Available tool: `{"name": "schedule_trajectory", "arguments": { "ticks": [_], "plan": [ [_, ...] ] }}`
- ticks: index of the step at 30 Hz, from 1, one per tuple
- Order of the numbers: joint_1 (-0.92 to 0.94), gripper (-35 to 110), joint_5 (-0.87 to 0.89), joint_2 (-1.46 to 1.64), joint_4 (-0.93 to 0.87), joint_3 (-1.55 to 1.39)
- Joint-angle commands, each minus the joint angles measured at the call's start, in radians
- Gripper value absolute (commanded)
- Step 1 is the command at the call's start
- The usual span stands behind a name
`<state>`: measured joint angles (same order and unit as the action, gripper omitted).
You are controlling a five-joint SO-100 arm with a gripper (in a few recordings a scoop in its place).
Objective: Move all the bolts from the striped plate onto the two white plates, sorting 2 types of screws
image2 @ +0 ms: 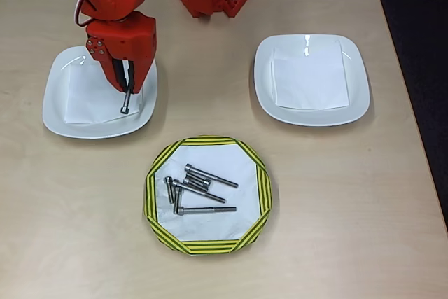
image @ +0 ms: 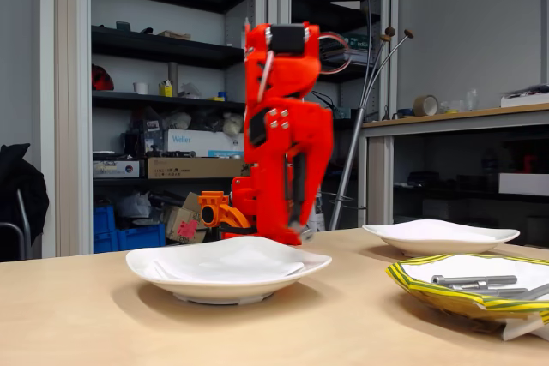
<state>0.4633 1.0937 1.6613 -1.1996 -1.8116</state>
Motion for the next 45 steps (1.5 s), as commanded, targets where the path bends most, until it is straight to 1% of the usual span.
{"name": "schedule_trajectory", "arguments": {
  "ticks": [1,8,10,12,17,20,25,27,31,37,42,45],
  "plan": [
    [0.06,0,-0.028,0.052,0.002,-0.026],
    [0.169,0,-0.146,-0.02,0.002,0.021],
    [0.172,9,-0.187,-0.028,0.006,0.026],
    [0.17,13,-0.213,-0.029,0.012,0.026],
    [0.14,14,-0.201,-0.015,0.012,0.026],
    [0.064,13,-0.179,0.017,0.061,0.043],
    [-0.178,13,-0.097,-0.034,0.114,0.233],
    [-0.267,14,-0.118,-0.104,0.106,0.347],
    [-0.387,13,-0.25,-0.215,0.126,0.477],
    [-0.46,12,-0.324,-0.33,0.179,0.529],
    [-0.476,14,-0.446,-0.416,0.198,0.565],
    [-0.474,13,-0.457,-0.433,0.193,0.56]
  ]
}}
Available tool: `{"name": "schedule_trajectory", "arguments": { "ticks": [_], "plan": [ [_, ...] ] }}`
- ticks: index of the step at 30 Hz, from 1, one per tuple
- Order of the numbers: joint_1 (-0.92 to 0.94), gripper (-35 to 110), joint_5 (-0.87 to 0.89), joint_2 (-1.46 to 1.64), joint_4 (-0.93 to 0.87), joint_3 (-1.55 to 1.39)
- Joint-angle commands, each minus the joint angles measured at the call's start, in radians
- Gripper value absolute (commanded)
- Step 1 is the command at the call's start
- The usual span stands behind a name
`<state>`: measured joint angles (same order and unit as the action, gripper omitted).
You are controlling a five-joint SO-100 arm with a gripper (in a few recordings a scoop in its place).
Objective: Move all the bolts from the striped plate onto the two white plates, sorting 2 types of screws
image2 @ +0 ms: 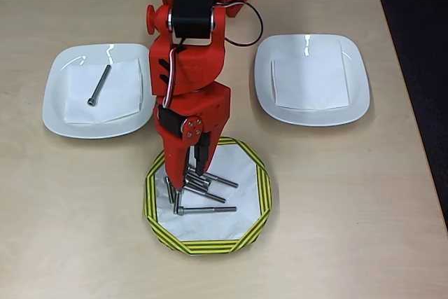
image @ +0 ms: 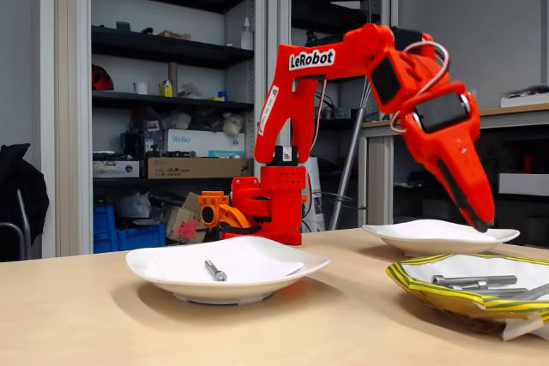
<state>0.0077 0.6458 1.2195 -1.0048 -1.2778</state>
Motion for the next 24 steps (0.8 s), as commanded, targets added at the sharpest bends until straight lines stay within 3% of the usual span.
{"name": "schedule_trajectory", "arguments": {
  "ticks": [1,24],
  "plan": [
    [-0.017,13,-0.006,0.0,0.0,0.031],
    [-0.055,10,0.087,-0.209,-0.018,0.164]
  ]
}}
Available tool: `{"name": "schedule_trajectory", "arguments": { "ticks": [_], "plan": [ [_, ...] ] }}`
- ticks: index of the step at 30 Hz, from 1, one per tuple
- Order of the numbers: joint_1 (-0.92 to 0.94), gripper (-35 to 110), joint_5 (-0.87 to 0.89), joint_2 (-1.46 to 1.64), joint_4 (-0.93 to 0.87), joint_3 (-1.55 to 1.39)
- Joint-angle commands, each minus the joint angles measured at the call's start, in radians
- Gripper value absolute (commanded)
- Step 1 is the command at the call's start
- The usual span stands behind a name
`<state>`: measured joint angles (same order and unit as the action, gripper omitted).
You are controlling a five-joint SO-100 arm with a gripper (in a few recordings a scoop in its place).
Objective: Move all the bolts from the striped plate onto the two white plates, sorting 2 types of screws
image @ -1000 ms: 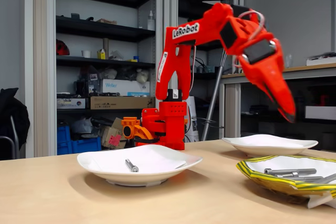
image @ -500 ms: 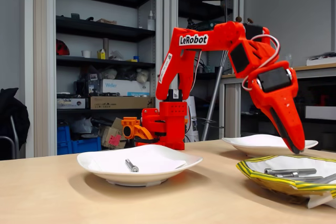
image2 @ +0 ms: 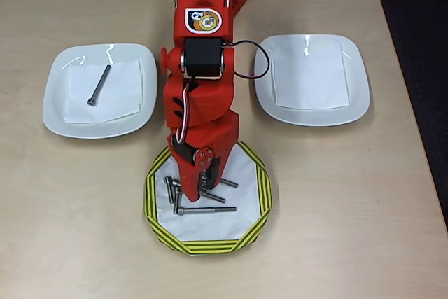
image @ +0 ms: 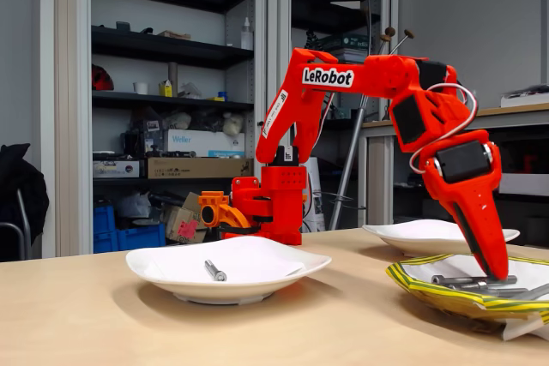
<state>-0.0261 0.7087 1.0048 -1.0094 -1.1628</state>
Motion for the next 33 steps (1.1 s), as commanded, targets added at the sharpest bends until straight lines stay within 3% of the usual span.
{"name": "schedule_trajectory", "arguments": {
  "ticks": [1,21,33],
  "plan": [
    [-0.023,10,0.026,-0.006,-0.015,0.061],
    [-0.015,0,0.061,-0.143,-0.054,0.224],
    [0.021,0,0.021,-0.199,-0.265,0.505]
  ]
}}
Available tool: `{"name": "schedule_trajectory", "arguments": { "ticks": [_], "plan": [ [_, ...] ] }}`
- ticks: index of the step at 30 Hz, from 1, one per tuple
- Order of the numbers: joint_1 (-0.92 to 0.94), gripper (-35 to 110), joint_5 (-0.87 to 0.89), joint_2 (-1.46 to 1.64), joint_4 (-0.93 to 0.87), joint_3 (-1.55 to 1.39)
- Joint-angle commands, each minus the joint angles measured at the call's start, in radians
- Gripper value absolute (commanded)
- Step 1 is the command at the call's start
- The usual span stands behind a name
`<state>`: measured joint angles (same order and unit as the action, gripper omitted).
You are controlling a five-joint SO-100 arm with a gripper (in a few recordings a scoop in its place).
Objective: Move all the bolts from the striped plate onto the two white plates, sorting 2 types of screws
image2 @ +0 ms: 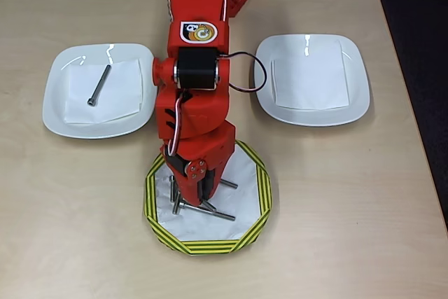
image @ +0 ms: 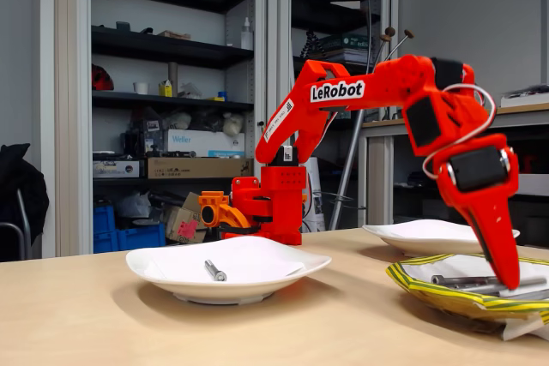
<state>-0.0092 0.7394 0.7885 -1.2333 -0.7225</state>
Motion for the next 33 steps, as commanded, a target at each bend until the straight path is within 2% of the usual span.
{"name": "schedule_trajectory", "arguments": {
  "ticks": [1,10,21,33],
  "plan": [
    [0.009,0,-0.015,0.023,-0.052,0.072],
    [0.051,0,-0.054,0.051,-0.132,0.123],
    [0.046,0,-0.048,0.044,-0.129,0.132],
    [0.005,0,0.003,-0.235,-0.117,0.407]
  ]
}}
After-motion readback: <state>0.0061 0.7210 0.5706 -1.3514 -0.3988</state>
